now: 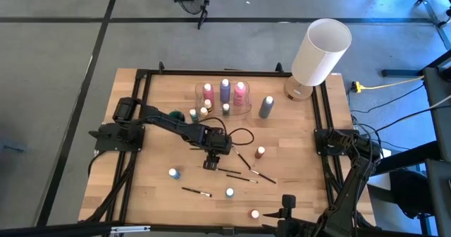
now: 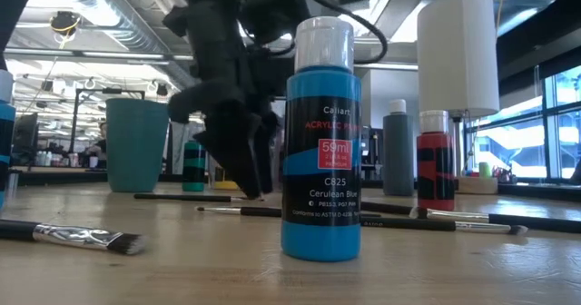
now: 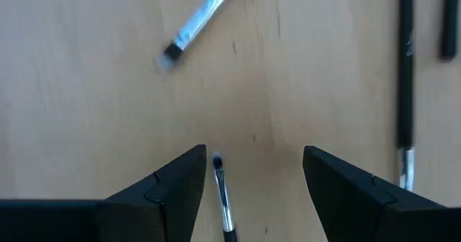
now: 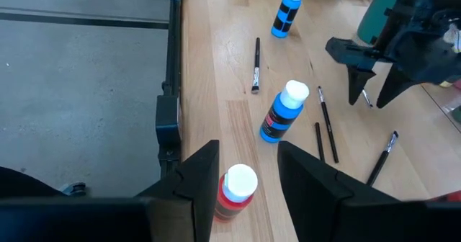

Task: Pick & Place Paint Supplies
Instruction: Put the black paint brush into the green cup

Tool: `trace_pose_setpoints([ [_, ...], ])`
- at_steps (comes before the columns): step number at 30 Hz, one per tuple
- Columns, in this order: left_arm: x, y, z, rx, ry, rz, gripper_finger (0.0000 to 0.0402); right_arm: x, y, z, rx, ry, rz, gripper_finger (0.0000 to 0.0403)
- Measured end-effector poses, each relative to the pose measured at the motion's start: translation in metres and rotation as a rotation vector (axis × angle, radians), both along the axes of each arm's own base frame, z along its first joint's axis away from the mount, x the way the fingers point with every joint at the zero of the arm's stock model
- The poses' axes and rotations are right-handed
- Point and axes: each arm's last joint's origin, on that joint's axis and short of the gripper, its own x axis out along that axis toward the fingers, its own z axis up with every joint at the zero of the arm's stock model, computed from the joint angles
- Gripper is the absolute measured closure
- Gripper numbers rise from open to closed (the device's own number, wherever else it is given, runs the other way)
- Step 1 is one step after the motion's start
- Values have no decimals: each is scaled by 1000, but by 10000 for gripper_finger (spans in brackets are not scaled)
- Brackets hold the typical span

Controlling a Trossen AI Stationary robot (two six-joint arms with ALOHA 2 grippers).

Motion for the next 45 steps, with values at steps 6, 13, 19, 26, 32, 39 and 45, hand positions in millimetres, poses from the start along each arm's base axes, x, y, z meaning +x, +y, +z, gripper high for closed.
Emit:
trace_pose_setpoints([
  [6,1,1,-4,1,11,-2,174,0,0,0,3,2,-2,259],
  [13,0,2,-5,-3,24,8,174,0,0,0,3,4,-1,259],
  [19,-1,2,-5,-24,32,62,174,0,0,0,4,3,-1,259],
  [26,-1,15,-8,-97,66,134,174,0,0,0,4,4,-1,259],
  [32,1,18,-18,-114,95,142,192,0,0,0,4,4,-1,259],
  [39,1,18,-22,-82,100,127,234,0,0,0,2,4,-1,259],
  [45,1,18,-22,-78,99,128,273,0,0,0,3,4,0,259],
])
